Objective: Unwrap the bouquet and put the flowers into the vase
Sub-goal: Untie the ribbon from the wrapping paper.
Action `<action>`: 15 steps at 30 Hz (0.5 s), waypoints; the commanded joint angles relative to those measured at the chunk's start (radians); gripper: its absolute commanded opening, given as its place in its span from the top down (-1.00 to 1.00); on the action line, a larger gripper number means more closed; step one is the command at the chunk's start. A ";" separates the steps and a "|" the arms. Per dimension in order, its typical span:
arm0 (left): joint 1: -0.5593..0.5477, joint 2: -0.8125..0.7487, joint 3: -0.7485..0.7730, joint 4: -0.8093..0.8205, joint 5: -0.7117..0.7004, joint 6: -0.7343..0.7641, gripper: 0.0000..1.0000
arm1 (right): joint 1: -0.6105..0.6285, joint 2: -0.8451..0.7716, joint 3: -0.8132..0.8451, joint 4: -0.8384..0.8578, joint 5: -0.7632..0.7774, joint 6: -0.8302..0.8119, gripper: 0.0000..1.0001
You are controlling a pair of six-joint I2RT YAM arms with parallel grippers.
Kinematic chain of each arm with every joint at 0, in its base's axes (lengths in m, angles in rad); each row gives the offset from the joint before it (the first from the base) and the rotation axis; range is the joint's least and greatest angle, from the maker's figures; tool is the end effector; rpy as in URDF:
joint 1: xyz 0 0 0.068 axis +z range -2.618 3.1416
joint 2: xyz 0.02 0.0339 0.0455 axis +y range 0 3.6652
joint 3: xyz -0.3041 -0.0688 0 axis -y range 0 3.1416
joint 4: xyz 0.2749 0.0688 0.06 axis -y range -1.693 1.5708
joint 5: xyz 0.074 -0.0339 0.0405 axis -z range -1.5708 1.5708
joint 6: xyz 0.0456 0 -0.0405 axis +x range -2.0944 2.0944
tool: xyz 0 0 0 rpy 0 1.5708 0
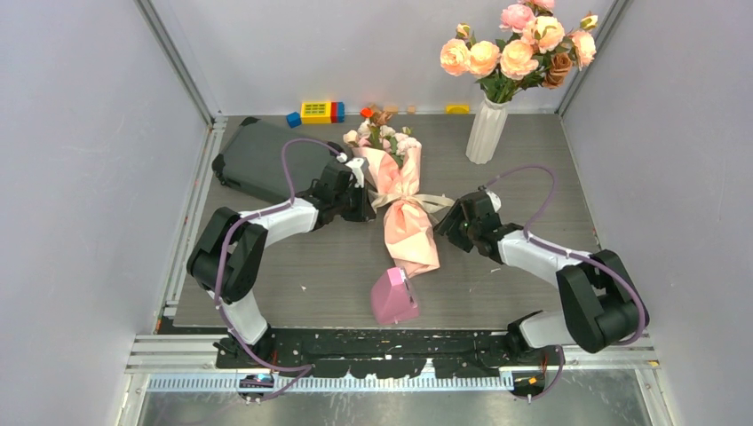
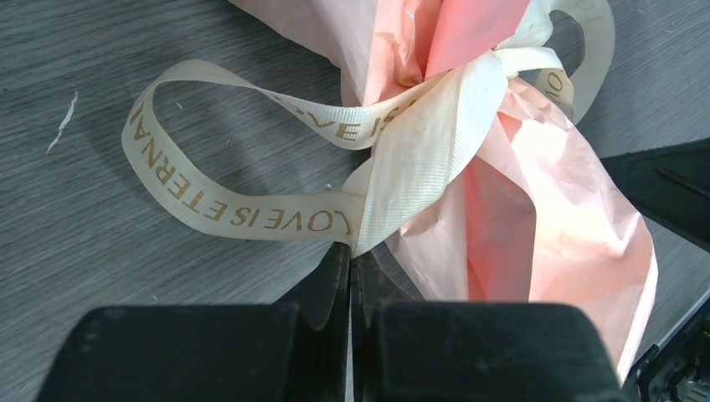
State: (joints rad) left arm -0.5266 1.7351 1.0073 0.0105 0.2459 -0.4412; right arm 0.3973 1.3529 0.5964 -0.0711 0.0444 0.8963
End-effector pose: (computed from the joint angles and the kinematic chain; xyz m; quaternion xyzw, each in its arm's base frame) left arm 0.3437 -0.2126 0.1977 0.0893 0.9005 -0.2899 0.3117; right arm 0.2555 0.1050 0.1773 0.2378 0.9007 0.2023 0.3022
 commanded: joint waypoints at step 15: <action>0.005 -0.030 0.011 0.025 0.009 0.002 1.00 | 0.014 0.255 0.138 0.224 0.168 -0.077 0.50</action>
State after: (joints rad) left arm -0.5266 1.7351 1.0073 0.0097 0.2466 -0.4412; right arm 0.4049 1.5803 0.6781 0.1200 0.1009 0.8665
